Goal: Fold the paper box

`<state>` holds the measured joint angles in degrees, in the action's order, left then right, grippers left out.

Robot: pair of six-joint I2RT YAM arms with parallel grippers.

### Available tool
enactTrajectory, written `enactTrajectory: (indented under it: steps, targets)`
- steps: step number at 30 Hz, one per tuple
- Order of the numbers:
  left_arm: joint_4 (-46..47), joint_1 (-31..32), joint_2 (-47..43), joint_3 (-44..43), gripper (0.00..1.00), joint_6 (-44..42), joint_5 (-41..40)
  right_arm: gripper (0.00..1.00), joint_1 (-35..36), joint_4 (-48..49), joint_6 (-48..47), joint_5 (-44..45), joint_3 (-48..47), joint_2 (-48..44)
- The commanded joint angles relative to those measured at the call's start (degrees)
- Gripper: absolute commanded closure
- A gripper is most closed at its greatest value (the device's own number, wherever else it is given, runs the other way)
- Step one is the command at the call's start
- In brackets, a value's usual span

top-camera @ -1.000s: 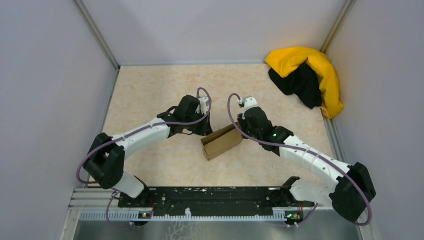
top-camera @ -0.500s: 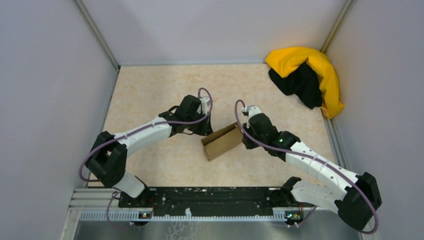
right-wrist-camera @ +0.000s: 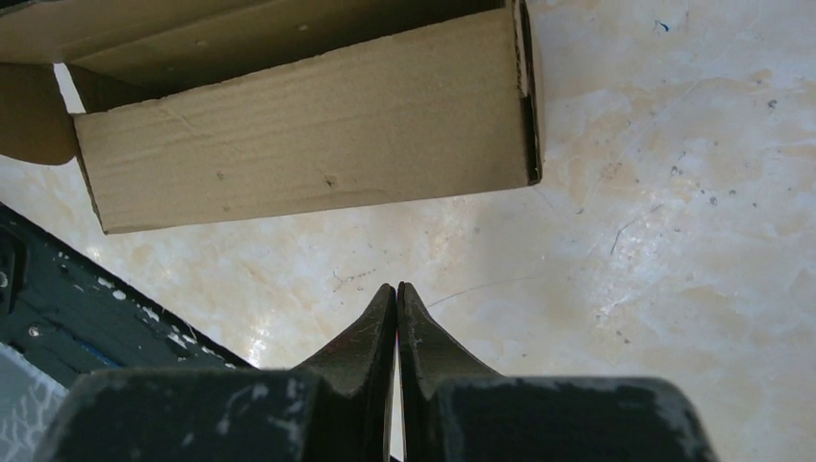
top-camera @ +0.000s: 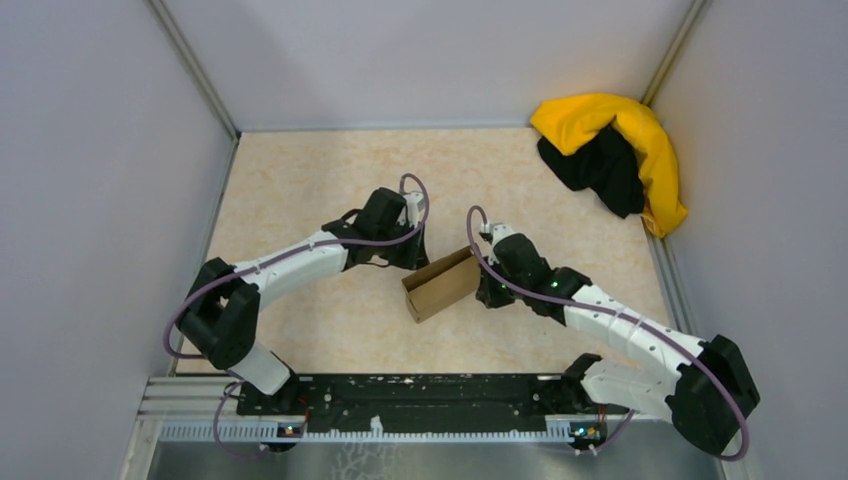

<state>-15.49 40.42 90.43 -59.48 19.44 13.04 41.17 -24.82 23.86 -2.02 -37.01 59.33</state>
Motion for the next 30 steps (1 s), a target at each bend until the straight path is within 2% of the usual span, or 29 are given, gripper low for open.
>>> enactTrajectory:
  steps: [1, 17, 30]
  targets:
    - [0.24, 0.62, 0.66, -2.10, 0.73, -0.80, 0.00, 0.98, 0.57, 6.23, 1.60, -1.73, -0.38, 1.38]
    - [0.41, 2.68, 1.64, -2.06, 0.73, -0.37, -1.06, 1.00, 0.56, 10.37, 1.65, -0.39, -0.45, 5.95]
    - [0.20, 3.01, 2.21, -0.99, 0.73, -0.02, -2.73, 1.00, 0.66, 11.76, 1.17, -0.54, -4.55, 10.95]
